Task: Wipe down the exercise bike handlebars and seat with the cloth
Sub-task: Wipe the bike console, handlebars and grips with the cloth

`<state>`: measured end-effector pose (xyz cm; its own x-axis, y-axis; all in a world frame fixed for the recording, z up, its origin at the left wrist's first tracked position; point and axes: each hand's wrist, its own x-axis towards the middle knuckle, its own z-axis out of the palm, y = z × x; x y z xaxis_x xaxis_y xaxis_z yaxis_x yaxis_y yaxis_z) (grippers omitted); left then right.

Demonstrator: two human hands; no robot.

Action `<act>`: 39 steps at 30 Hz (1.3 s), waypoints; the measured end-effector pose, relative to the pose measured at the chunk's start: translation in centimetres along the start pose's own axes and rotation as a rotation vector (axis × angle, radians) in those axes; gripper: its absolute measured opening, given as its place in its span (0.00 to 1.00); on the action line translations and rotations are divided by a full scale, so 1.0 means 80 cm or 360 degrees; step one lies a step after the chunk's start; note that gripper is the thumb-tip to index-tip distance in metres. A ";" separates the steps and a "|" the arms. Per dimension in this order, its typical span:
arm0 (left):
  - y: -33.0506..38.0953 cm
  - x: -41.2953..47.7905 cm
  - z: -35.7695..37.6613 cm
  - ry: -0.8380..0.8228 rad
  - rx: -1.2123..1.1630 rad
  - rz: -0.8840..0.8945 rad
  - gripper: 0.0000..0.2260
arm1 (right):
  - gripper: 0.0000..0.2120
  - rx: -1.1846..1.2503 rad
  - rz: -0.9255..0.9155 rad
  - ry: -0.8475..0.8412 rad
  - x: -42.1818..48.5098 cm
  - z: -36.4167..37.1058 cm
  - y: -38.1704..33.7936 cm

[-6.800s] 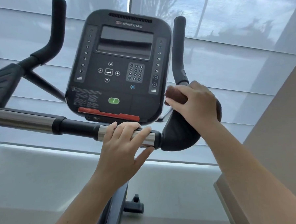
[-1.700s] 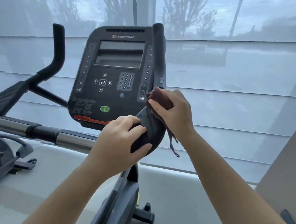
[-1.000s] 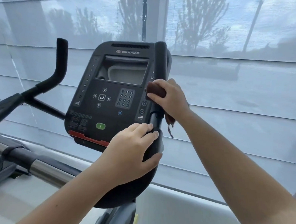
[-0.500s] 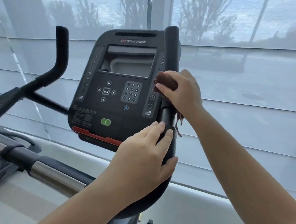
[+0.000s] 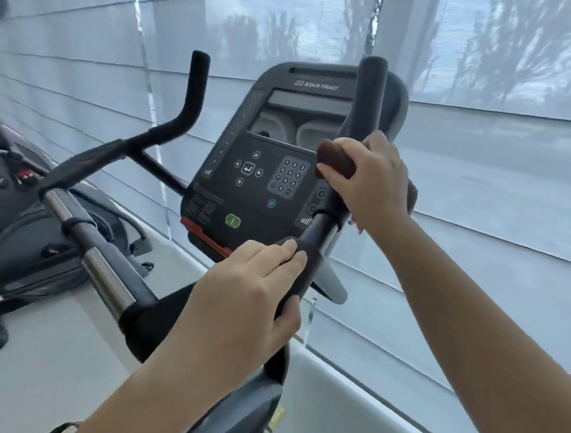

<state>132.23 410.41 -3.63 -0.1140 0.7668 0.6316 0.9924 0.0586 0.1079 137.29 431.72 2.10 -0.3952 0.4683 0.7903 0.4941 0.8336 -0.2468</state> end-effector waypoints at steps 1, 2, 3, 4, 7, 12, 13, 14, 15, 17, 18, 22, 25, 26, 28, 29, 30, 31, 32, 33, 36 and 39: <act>0.004 -0.002 0.004 0.0041 0.0011 -0.0047 0.20 | 0.17 0.0142 -0.0009 0.0023 -0.016 0.002 -0.003; 0.008 -0.004 0.008 0.0075 0.0022 -0.0086 0.19 | 0.16 0.0354 0.0013 0.0041 -0.037 0.003 -0.009; 0.011 -0.005 0.012 0.0105 0.0040 -0.0118 0.19 | 0.16 0.0562 0.0007 0.0043 -0.060 0.004 -0.015; 0.015 -0.006 0.014 0.0128 0.0059 -0.0143 0.19 | 0.15 0.0714 -0.0034 0.0039 -0.082 0.003 -0.019; 0.018 -0.006 0.018 0.0171 0.0108 -0.0180 0.18 | 0.17 0.0739 -0.0229 -0.0040 -0.101 -0.002 -0.017; 0.020 -0.009 0.015 0.0146 0.0109 -0.0206 0.18 | 0.17 0.0484 -0.0039 0.0130 -0.029 0.002 0.010; 0.020 -0.010 0.015 0.0137 0.0108 -0.0206 0.18 | 0.18 0.0575 0.0141 0.0159 -0.023 0.005 0.015; 0.020 -0.011 0.015 0.0132 0.0100 -0.0206 0.18 | 0.18 0.0691 0.0274 0.0205 -0.025 0.008 0.014; 0.019 -0.012 0.015 0.0139 0.0093 -0.0206 0.18 | 0.17 0.0787 0.0335 0.0272 -0.035 0.012 0.008; 0.018 -0.012 0.015 0.0160 0.0084 -0.0196 0.18 | 0.17 0.0959 0.0326 0.0384 -0.074 0.020 -0.013; 0.018 -0.012 0.016 0.0171 0.0088 -0.0190 0.19 | 0.16 0.1032 0.0248 0.0402 -0.097 0.022 -0.025; 0.017 -0.011 0.017 0.0201 0.0087 -0.0172 0.19 | 0.17 0.0969 -0.0033 0.0308 -0.114 0.017 -0.026; 0.015 -0.012 0.017 0.0186 0.0071 -0.0179 0.19 | 0.16 0.0633 -0.0112 0.0329 -0.074 0.009 -0.010; 0.015 -0.012 0.016 0.0178 0.0064 -0.0184 0.19 | 0.16 0.0621 -0.0063 0.0356 -0.068 0.009 -0.010; 0.015 -0.013 0.016 0.0168 0.0054 -0.0192 0.19 | 0.16 0.0702 0.0100 0.0424 -0.075 0.014 -0.020; 0.015 -0.013 0.016 0.0171 0.0053 -0.0192 0.19 | 0.16 0.0763 0.0175 0.0452 -0.085 0.017 -0.028; 0.015 -0.012 0.016 0.0174 0.0049 -0.0191 0.19 | 0.16 0.0811 0.0196 0.0468 -0.097 0.018 -0.035; 0.015 -0.012 0.016 0.0176 0.0044 -0.0190 0.19 | 0.17 0.0837 0.0147 0.0464 -0.109 0.019 -0.039; 0.016 -0.012 0.016 0.0169 0.0039 -0.0188 0.19 | 0.17 0.0844 0.0062 0.0429 -0.117 0.017 -0.039; 0.016 -0.012 0.016 0.0162 0.0041 -0.0187 0.19 | 0.18 0.0823 -0.0036 0.0375 -0.119 0.014 -0.035; 0.015 -0.013 0.015 0.0138 0.0043 -0.0201 0.20 | 0.18 0.0545 -0.0238 0.0300 -0.082 0.006 -0.011; 0.016 -0.013 0.015 0.0135 0.0032 -0.0221 0.19 | 0.19 0.0383 -0.0095 0.0264 -0.028 0.005 0.001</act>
<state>133.64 410.42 -5.05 -0.2525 0.6938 0.6744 0.9675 0.1736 0.1837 137.91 430.82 0.06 -0.2765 0.3785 0.8834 0.2683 0.9130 -0.3072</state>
